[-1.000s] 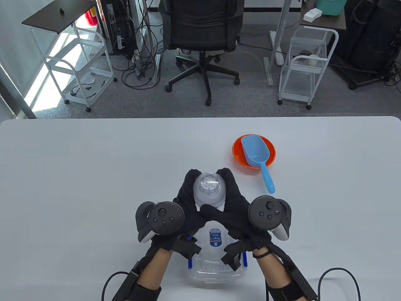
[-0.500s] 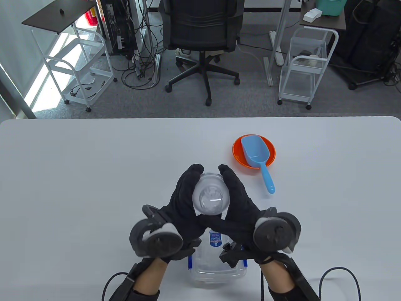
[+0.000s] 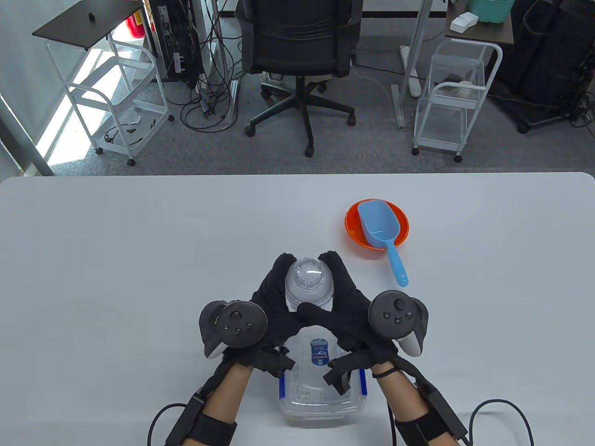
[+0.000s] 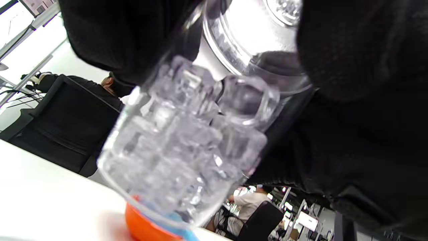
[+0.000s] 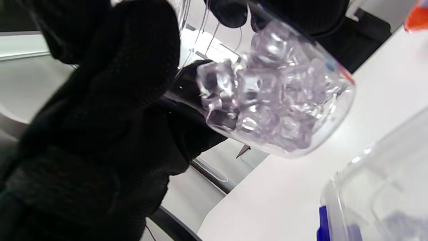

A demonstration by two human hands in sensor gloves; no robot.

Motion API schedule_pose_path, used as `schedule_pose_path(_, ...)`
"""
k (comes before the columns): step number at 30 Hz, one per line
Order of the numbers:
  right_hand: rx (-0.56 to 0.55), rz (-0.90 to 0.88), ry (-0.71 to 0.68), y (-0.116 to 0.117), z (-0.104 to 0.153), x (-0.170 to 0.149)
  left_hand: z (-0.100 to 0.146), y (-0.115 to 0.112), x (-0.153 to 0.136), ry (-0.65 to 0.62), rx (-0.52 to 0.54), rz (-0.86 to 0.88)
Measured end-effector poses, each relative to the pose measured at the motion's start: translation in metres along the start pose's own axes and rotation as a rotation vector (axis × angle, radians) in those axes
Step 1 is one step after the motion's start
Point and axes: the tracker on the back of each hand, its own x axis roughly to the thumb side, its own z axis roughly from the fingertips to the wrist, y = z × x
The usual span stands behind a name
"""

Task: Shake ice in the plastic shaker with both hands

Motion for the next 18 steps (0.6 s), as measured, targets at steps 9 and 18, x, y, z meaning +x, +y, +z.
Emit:
schedule_pose_path(9,0.069,-0.038,0.012,0.004,-0.001,-0.004,0.000,-0.011,-0.013,-0.003,-0.110,0.204)
schedule_pose_path(18,0.055,-0.061,-0.019,0.007,0.001,-0.004,0.002,-0.004,-0.026,0.026,0.032,0.148)
